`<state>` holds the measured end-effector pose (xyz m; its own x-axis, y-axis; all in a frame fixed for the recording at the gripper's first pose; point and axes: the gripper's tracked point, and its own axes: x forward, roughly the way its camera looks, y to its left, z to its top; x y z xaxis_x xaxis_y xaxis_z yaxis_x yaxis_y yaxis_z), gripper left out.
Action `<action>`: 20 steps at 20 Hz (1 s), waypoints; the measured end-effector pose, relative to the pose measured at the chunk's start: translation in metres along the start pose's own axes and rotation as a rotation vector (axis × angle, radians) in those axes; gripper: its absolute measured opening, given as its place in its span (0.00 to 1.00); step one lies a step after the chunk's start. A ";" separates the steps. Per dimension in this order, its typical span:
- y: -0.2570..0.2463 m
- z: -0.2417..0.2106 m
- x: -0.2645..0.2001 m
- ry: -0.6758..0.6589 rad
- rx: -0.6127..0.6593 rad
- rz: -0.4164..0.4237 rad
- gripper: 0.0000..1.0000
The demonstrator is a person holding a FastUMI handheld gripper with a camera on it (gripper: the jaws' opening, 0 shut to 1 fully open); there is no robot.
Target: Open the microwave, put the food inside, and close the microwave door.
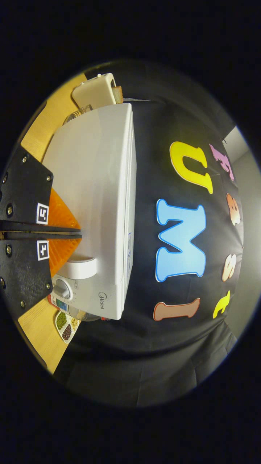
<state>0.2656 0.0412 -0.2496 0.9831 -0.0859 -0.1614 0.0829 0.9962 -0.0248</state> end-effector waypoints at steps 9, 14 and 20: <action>0.011 0.022 -0.045 0.031 0.035 0.031 0.02; 0.014 0.085 -0.127 -0.013 0.054 0.079 0.02; 0.022 0.147 -0.216 -0.074 0.042 0.122 0.02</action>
<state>0.0791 0.0833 -0.0705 0.9955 0.0354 -0.0878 -0.0326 0.9989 0.0327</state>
